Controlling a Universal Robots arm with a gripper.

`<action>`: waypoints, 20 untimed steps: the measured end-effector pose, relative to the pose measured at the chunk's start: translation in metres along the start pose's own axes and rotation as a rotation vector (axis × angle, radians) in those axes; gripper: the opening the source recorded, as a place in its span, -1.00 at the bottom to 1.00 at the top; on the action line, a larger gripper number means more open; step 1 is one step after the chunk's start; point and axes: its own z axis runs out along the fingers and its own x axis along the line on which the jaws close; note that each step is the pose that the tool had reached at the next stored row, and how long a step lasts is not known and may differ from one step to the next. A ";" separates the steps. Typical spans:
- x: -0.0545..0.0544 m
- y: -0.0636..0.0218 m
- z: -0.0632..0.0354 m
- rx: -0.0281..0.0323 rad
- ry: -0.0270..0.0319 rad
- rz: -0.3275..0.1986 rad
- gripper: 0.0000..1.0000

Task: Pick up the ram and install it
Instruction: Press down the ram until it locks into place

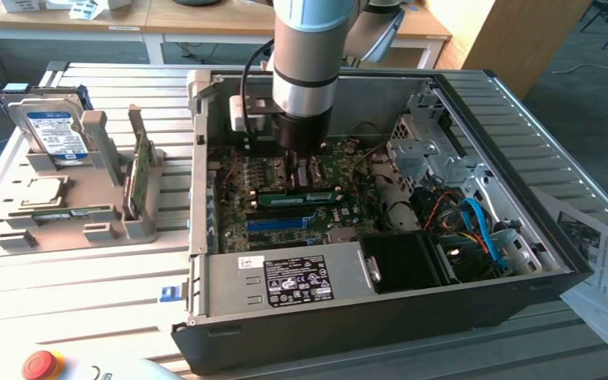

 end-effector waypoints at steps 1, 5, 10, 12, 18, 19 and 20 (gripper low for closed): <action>0.000 0.0000 0.0002 -0.0001 0.0001 0.000 -0.80; 0.000 0.0000 0.0014 0.0000 0.0000 0.000 -0.80; 0.000 0.0001 0.0024 0.0000 0.0001 0.000 -0.80; 0.000 0.0001 0.0028 0.0001 -0.0002 0.000 -0.80; 0.000 0.0001 0.0032 0.0000 0.0000 0.000 -0.80; 0.000 0.0001 0.0032 0.0001 -0.0002 0.000 -0.80; 0.000 0.0001 0.0030 0.0003 -0.0005 0.000 -0.80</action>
